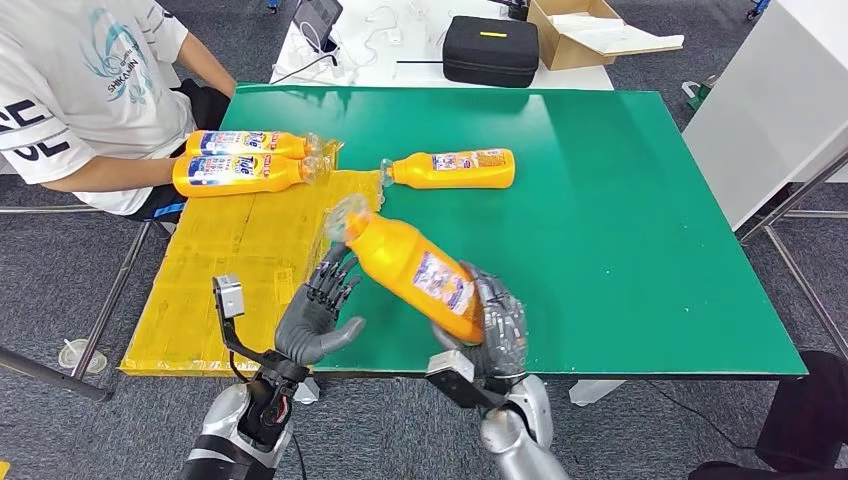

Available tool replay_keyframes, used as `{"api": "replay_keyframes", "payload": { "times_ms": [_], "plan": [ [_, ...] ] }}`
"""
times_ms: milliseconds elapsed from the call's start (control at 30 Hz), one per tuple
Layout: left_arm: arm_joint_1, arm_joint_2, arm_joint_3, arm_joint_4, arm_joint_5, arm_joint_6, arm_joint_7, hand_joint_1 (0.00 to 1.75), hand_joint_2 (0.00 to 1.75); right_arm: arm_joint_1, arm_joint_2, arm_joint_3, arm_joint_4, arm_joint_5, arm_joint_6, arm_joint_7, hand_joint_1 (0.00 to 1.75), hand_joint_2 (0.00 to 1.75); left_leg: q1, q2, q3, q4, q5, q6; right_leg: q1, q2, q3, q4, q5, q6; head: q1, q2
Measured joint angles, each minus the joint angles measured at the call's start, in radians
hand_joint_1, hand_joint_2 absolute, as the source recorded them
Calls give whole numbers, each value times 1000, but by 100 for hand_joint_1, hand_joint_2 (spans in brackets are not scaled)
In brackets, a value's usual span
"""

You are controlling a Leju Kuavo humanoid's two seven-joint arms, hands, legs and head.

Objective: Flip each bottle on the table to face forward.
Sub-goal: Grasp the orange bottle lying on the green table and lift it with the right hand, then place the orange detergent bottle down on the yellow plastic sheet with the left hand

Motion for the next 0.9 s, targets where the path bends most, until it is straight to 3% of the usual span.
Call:
{"api": "replay_keyframes", "payload": {
  "times_ms": [333,733,767,800,900],
  "plan": [
    [-24,12,-75,49,20,-14,1,0,175,-49,64,103,165,-18,-2,-8,175,175,0,0,-1,0,0,0,0,0,0,0,0,0,0,0],
    [-19,21,-85,61,24,1,-21,0,175,-92,97,186,292,-53,41,50,175,175,0,0,-1,0,0,0,0,0,-2,0,0,0,0,0],
    [-18,21,-84,61,24,6,-23,6,175,-94,98,191,298,-55,44,54,175,175,0,0,-1,0,0,0,0,0,-2,0,0,0,0,0],
    [-17,21,-83,61,23,12,-24,25,175,-97,98,196,304,-55,46,57,175,175,0,0,-1,0,0,0,0,0,-2,0,0,0,0,0],
    [-16,21,-79,61,21,28,-26,146,175,-104,99,209,319,-55,50,66,175,175,0,0,-2,0,0,0,0,0,-2,0,0,0,0,0]
  ]
}}
